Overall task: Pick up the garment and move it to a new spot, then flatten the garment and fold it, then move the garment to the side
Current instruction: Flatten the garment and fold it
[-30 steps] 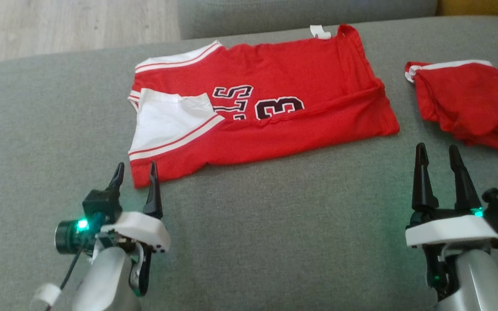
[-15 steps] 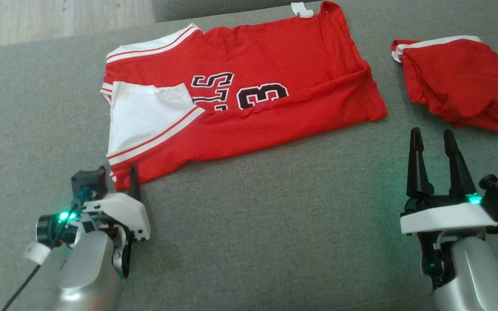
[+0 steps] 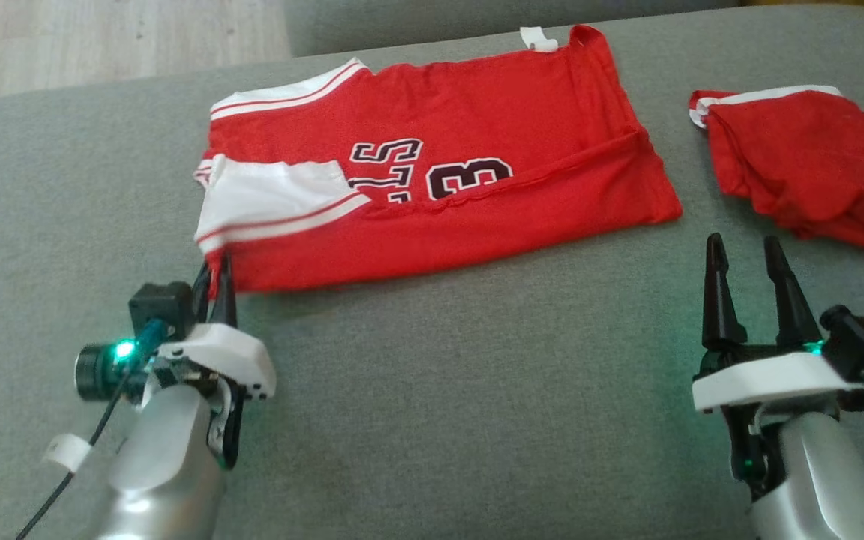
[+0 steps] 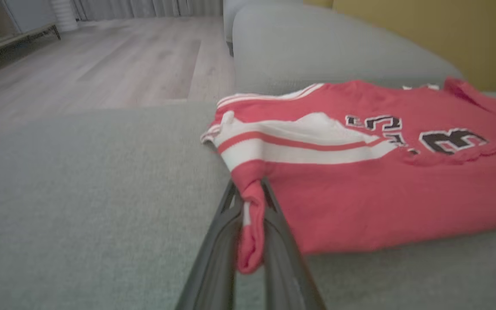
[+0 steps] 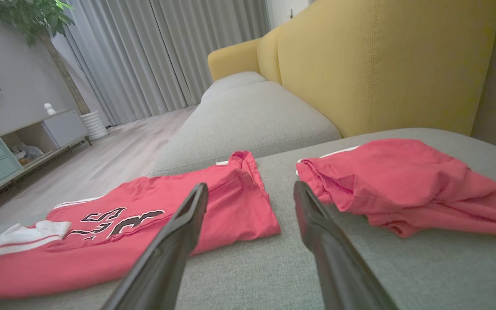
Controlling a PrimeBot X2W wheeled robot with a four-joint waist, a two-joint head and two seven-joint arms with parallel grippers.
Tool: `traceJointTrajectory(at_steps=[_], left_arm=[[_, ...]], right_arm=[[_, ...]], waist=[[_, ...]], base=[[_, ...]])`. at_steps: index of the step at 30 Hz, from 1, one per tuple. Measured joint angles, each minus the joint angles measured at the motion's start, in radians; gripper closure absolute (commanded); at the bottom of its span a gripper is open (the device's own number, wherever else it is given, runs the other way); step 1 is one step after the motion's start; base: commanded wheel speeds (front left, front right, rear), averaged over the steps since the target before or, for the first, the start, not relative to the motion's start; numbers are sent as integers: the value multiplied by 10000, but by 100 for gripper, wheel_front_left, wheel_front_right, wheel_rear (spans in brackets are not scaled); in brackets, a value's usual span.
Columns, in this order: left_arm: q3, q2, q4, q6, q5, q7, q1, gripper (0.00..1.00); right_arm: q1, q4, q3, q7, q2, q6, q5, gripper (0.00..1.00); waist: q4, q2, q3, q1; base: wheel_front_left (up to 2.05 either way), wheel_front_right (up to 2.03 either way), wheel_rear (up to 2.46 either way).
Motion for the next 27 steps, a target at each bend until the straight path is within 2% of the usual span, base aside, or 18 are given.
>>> traceJointTrajectory(at_steps=[5, 14, 22, 26, 27], left_arm=[[-81, -86, -970, -171, 2, -736, -34, 100], [-489, -151, -2090, -247, 96, -932, -52, 100], [-846, -207, -2460, -332, 136, -930, -84, 100], [-1009, -222, -2491, -332, 136, -930, -116, 100], [-1032, -226, -2491, -332, 136, -930, -129, 100]], right_arm=[[-668, 690, -305, 675, 0, 0, -389, 0], [-2680, 2972, -1367, 2188, -6, 0, -961, 0], [-4190, 5323, -2263, 2681, -19, 0, -2184, 0], [-4764, 6287, -2638, 3080, -61, 0, -3432, 0], [-4903, 6406, -2660, 3129, -96, 0, -3616, 28]], waist=[[255, 0, 17, 0], [597, 0, 430, 0], [988, 0, 850, 1], [1170, 0, 986, 0], [1190, 0, 993, 0]], base=[[0, 0, 0], [0, 0, 0], [0, 0, 0], [0, 0, 0], [0, 0, 0]])
